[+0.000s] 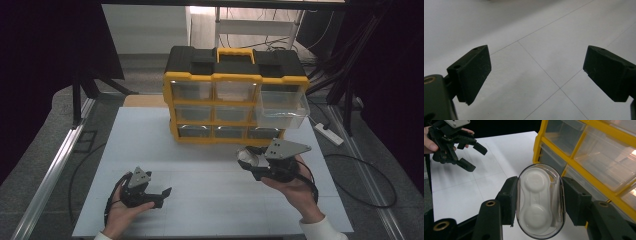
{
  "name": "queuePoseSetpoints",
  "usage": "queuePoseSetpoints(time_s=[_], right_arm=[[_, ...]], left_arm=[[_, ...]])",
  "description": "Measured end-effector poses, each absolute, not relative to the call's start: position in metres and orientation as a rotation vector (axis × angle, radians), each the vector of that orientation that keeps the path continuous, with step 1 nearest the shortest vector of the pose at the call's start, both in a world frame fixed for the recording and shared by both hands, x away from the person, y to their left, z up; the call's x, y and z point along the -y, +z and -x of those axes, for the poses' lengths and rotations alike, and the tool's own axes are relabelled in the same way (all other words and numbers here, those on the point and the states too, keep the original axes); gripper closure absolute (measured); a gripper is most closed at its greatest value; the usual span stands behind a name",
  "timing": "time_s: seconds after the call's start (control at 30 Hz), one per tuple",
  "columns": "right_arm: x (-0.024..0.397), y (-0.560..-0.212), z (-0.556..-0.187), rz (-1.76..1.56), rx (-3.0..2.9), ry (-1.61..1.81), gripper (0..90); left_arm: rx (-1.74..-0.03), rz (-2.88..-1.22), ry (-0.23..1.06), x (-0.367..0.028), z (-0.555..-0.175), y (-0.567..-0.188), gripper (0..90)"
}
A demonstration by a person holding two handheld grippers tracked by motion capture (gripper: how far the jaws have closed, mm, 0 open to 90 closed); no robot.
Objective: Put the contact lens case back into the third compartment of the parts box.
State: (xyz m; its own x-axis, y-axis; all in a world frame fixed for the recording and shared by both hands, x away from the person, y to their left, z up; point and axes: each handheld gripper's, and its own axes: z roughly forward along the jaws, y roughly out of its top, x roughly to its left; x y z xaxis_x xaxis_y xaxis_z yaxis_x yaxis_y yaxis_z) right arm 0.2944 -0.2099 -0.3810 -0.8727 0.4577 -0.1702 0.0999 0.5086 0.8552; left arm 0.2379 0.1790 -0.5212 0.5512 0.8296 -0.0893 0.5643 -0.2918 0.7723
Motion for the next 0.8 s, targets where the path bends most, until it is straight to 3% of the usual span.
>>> queuePoseSetpoints(time_s=[0.8], right_arm=[[0.21,-0.366,-0.286,-0.437,-2.318,1.359,49.5]], left_arm=[[-1.122,-1.996,0.424,-0.179,-0.238,-0.521,8.4]])
